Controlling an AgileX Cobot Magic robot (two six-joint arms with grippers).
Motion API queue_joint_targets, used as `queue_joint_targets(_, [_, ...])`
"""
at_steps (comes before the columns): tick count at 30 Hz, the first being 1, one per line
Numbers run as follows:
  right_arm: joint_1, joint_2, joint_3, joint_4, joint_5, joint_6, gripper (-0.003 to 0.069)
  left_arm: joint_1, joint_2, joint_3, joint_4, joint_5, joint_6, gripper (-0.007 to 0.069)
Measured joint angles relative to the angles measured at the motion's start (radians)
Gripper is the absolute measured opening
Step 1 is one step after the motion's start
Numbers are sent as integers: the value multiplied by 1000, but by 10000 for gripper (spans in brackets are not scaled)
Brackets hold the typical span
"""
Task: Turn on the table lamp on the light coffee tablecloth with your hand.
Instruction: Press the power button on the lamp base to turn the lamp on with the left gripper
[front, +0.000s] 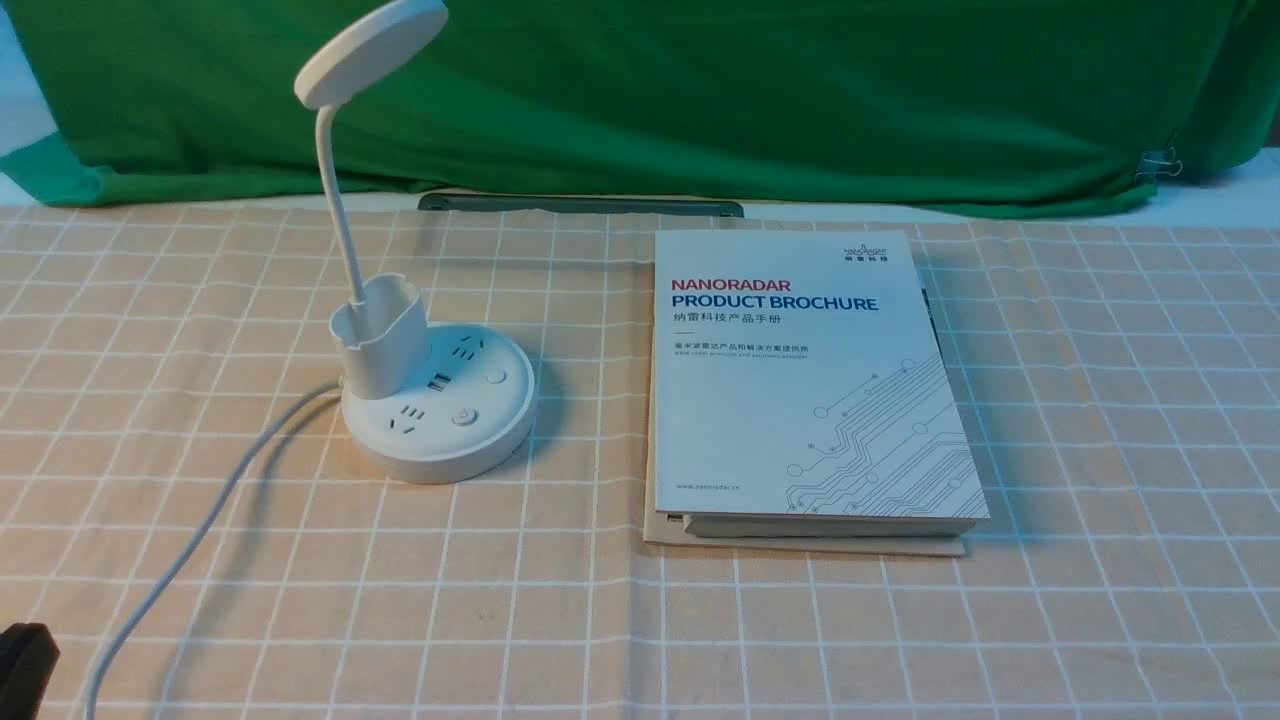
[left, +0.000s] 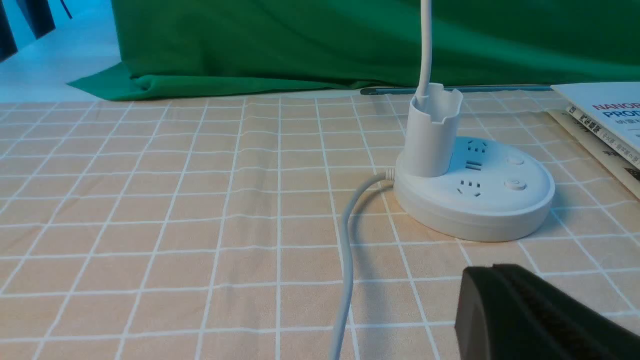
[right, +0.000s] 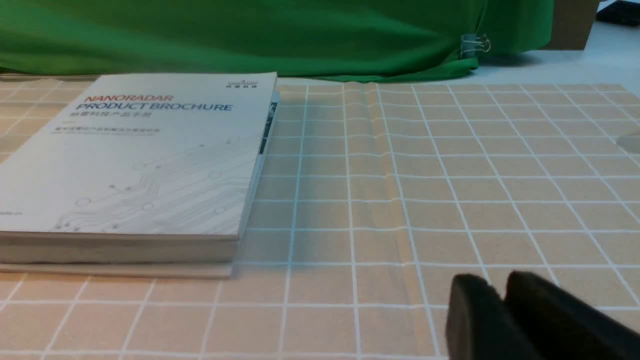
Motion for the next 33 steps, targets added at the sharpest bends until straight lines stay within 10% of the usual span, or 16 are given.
queue_joint_targets(33, [0,0,0,0,-1,0,228,0,0,0,18,0,0,3])
